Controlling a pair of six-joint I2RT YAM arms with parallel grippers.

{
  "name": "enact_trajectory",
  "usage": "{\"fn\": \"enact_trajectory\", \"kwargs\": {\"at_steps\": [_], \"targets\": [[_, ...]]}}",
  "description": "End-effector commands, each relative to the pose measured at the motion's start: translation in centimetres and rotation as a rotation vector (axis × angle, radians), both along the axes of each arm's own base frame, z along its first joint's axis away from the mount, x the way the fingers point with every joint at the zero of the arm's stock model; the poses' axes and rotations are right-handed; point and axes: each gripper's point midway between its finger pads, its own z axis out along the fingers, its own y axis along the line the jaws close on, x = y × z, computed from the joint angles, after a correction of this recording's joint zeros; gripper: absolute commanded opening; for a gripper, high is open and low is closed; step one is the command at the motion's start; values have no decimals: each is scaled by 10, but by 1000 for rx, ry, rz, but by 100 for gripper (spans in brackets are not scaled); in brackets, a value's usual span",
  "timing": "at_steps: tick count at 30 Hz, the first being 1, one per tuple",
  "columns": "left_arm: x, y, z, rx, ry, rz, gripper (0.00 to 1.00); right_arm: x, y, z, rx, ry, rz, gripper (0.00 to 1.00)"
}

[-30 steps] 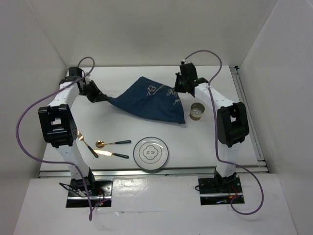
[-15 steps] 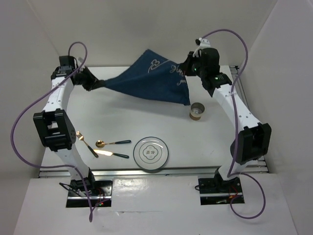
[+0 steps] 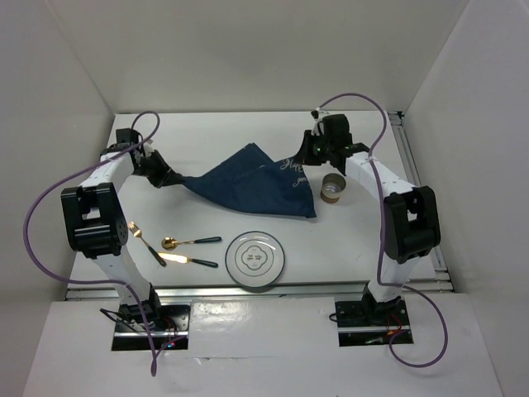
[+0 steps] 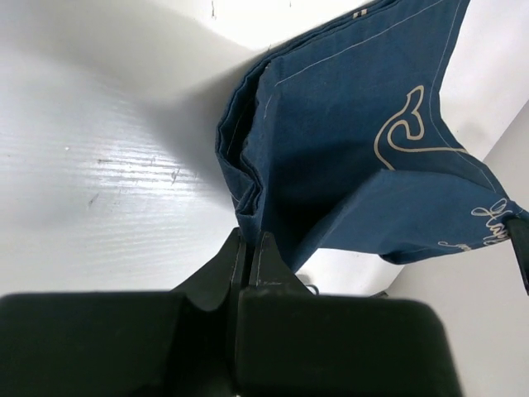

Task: Set the dinner table for one person

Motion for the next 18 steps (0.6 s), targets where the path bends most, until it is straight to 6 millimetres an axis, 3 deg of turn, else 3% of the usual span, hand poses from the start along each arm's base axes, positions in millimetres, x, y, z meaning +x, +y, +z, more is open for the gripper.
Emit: {"fn": "enact_trajectory", "kwargs": {"at_steps": [1, 2, 3, 5, 7, 9, 18], "targets": [[9, 8, 9, 40, -68, -15, 0, 5, 2, 7, 26, -26, 18, 14], [8, 8, 9, 40, -68, -15, 0, 2, 4, 4, 35, -11, 20, 14], [8, 8, 9, 40, -68, -15, 0, 0, 3, -4, 31, 7, 20, 7], [8, 8, 9, 40, -68, -15, 0, 2, 4, -3, 33, -2, 20, 7], [8, 7, 6, 35, -65, -26, 0, 0, 3, -6, 37, 12, 14, 17], [8, 7, 6, 35, -65, -26, 0, -1, 5, -10, 41, 23, 24, 36], [6, 6, 3, 33, -56, -26, 0, -2, 7, -14, 45, 33, 31, 30]]}}
